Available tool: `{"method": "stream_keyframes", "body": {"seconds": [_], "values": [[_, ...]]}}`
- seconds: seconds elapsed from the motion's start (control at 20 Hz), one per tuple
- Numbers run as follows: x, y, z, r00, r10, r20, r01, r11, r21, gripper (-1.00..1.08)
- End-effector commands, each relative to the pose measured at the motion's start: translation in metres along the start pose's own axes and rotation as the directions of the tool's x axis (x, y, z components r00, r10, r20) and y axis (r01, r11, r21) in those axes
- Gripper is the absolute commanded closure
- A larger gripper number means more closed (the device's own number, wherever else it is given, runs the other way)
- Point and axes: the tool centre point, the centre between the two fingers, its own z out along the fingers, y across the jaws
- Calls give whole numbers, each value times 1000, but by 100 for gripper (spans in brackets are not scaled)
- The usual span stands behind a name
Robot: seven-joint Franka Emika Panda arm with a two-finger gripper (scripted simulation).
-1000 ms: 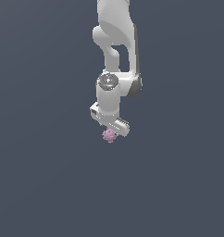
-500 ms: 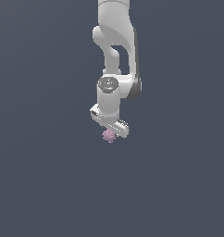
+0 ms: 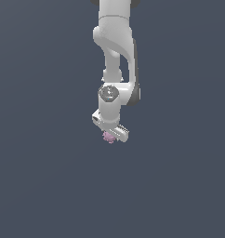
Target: Pick up the object and move it to a goal position.
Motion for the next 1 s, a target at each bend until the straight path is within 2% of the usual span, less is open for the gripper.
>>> {"method": "stream_keyframes", "body": {"seconds": [0.0,0.05,0.65,0.95], "values": [[1,-1,2,1000,0,-1,0,1000,1,-92],[1,-1,2,1000,0,-1,0,1000,1,108],[1,-2,1,1000,-1,-2,1,1000,2,108],[4,-14,-13,1000,0,-2,0,1000,1,108]]}}
